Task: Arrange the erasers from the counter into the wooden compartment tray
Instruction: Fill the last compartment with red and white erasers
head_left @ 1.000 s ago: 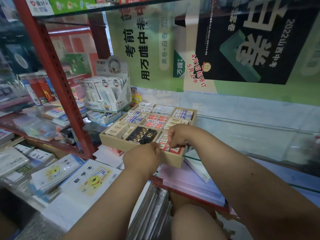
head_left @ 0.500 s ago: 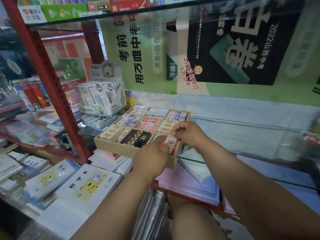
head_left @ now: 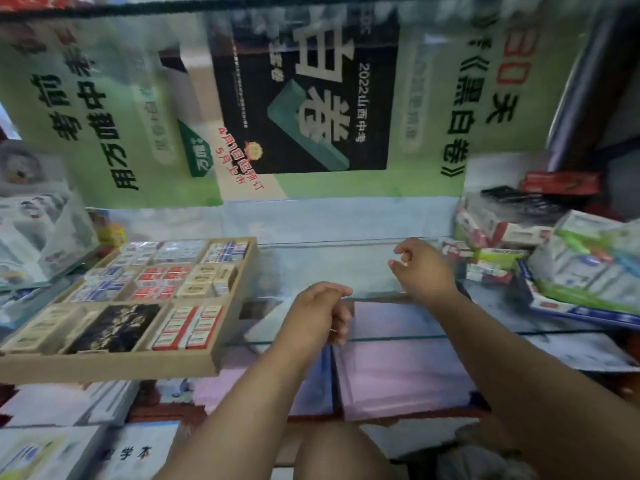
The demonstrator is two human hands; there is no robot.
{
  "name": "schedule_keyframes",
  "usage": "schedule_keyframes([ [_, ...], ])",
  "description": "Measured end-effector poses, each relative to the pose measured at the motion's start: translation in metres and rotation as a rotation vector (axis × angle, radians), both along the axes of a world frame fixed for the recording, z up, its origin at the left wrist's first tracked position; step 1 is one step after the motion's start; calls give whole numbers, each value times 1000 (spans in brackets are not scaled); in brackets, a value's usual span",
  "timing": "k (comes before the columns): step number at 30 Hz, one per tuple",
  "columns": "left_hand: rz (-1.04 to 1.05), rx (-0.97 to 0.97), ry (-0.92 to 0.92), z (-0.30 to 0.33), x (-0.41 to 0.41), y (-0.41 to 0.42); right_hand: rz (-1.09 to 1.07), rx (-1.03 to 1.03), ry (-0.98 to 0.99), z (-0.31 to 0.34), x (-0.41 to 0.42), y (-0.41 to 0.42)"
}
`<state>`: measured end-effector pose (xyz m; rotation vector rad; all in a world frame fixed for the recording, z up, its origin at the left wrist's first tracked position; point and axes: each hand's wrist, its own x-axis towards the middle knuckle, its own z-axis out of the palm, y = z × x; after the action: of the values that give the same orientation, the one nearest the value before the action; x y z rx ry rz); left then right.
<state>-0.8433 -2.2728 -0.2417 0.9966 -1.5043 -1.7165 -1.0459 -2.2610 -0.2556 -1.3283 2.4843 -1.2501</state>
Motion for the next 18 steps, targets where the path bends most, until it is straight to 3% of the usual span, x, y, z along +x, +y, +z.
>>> schedule_keyframes([
  [7,-56,80,61,-15,-48,-3,-394,381,366,-27,-90,26],
  [12,-31,158,149,-25,-70,-13,-404,467,359,-43,-103,33],
  [18,23,264,262,-37,-81,-29,-529,372,300,-43,-108,27],
])
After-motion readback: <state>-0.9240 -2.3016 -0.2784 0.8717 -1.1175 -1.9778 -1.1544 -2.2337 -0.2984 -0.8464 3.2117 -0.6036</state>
